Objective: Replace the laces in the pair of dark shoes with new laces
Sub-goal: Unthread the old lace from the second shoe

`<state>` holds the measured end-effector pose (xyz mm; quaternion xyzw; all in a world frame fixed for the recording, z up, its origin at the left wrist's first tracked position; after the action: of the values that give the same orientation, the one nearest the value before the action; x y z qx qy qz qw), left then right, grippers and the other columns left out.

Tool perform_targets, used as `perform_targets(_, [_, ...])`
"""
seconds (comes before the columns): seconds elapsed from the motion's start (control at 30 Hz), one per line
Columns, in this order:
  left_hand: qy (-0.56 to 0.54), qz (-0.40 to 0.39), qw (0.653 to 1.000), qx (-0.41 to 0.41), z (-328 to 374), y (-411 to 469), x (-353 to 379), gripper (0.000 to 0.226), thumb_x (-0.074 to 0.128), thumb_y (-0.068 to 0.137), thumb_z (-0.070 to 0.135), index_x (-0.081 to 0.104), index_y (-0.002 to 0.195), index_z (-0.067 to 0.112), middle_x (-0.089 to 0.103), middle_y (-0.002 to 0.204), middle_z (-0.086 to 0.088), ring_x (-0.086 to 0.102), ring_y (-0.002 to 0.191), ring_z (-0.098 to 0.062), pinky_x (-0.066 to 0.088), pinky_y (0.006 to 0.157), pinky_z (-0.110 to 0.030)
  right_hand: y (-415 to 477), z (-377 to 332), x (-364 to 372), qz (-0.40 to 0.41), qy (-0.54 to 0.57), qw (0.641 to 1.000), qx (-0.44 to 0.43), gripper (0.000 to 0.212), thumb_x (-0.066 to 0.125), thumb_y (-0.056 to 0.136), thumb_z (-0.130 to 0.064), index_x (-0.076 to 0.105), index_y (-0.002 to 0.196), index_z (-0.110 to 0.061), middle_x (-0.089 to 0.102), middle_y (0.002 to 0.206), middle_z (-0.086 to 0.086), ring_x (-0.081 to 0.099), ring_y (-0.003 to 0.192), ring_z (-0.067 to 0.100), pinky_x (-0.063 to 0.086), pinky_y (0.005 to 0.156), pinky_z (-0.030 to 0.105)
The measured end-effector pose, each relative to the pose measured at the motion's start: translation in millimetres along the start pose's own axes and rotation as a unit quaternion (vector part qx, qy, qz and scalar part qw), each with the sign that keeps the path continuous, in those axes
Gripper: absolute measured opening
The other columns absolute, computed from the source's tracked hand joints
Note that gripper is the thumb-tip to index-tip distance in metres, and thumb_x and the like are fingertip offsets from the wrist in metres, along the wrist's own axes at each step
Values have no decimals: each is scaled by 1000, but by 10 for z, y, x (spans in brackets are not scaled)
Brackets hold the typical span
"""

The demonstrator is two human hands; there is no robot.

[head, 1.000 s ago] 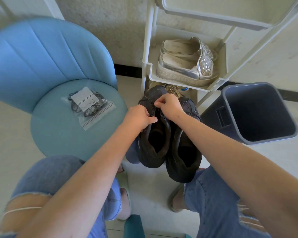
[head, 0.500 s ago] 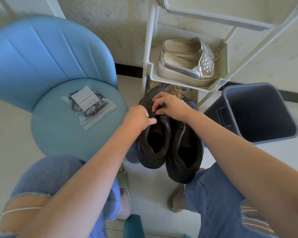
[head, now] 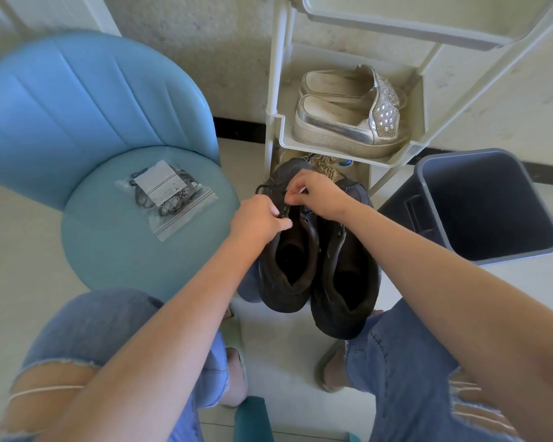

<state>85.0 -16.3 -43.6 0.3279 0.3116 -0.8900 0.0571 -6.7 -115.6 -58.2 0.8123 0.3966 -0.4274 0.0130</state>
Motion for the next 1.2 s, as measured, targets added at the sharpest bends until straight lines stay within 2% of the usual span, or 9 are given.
perform_targets(0.2, [11, -14, 1000, -6, -24, 27, 50, 32, 68, 84, 30, 60, 107, 9, 60, 108, -11, 63, 87, -31, 54, 84, -41, -49, 358, -182, 183, 206, 935, 224, 25, 42, 100, -9, 59, 110, 7, 60, 116, 22, 64, 94, 25, 52, 88, 37])
perform_targets(0.27, [5, 5, 1000, -9, -33, 19, 43, 35, 70, 82, 31, 54, 108, 14, 49, 111, -8, 59, 94, -31, 53, 85, -43, -37, 271, -244, 171, 170, 958, 156, 27, 44, 99, -9, 59, 116, 5, 60, 120, 20, 57, 97, 18, 43, 87, 33])
perform_targets(0.4, [6, 18, 1000, -14, -52, 26, 20, 51, 74, 76, 35, 49, 116, 15, 45, 121, -10, 54, 106, -31, 51, 88, -45, -58, -13, -88, -12, -31, 999, -33, 20, 63, 91, -25, 71, 109, -27, 41, 142, -1, 24, 128, 21, 15, 108, 36])
perform_targets(0.6, [-41, 41, 998, -15, -39, 14, 15, 69, 80, 72, 28, 32, 120, 16, 37, 124, -12, 48, 105, -33, 53, 83, -50, -25, -59, 1, -13, -42, 998, -34, 11, 71, 83, -14, 76, 94, -13, 57, 125, 3, 39, 121, 21, 31, 106, 35])
perform_targets(0.7, [-75, 35, 996, -33, -72, 15, 4, 70, 80, 72, 25, 31, 120, 15, 35, 122, -12, 49, 96, -31, 54, 81, -51, 1, 71, -223, 123, 5, 986, 109, 16, 58, 92, -10, 71, 102, -8, 65, 110, 5, 60, 101, 20, 49, 93, 39])
perform_targets(0.8, [-85, 29, 995, -30, -86, 15, 6, 76, 80, 72, 24, 27, 126, 16, 34, 124, -13, 50, 92, -31, 54, 80, -51, -136, 328, -501, 246, 133, 939, 202, 22, 50, 99, -17, 64, 112, -7, 65, 104, 6, 57, 80, 15, 50, 78, 34])
perform_targets(0.9, [-76, 22, 997, -23, -66, 30, 21, 89, 80, 72, 24, 19, 137, 17, 34, 131, -15, 50, 101, -34, 52, 83, -53, -161, 238, -511, 152, 86, 979, 107, 28, 55, 95, -18, 59, 123, -18, 54, 131, 6, 53, 93, 12, 46, 88, 32])
perform_targets(1.0, [-62, 23, 998, -20, -37, 40, 28, 95, 80, 72, 24, 15, 141, 17, 36, 135, -16, 50, 110, -37, 52, 84, -53, -133, 5, -297, 52, -24, 998, -13, 34, 63, 89, -25, 62, 120, -39, 39, 145, -8, 22, 132, 26, 14, 111, 42])
perform_targets(1.2, [-50, 22, 998, -19, -36, 43, 16, 98, 80, 72, 26, 13, 143, 16, 35, 137, -18, 49, 112, -37, 52, 85, -52, -58, -30, -55, 0, -123, 990, -69, 15, 74, 80, -29, 74, 94, -34, 50, 128, -14, 22, 121, 23, 12, 96, 27])
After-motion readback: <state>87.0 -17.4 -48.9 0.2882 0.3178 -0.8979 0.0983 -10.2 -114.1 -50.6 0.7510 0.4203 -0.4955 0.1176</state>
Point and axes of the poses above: each hand's wrist, its own y-axis towards the middle knuckle, its own x-axis out of the palm, z = x × y, the point moved 6 cm from there along y, towards the middle knuckle
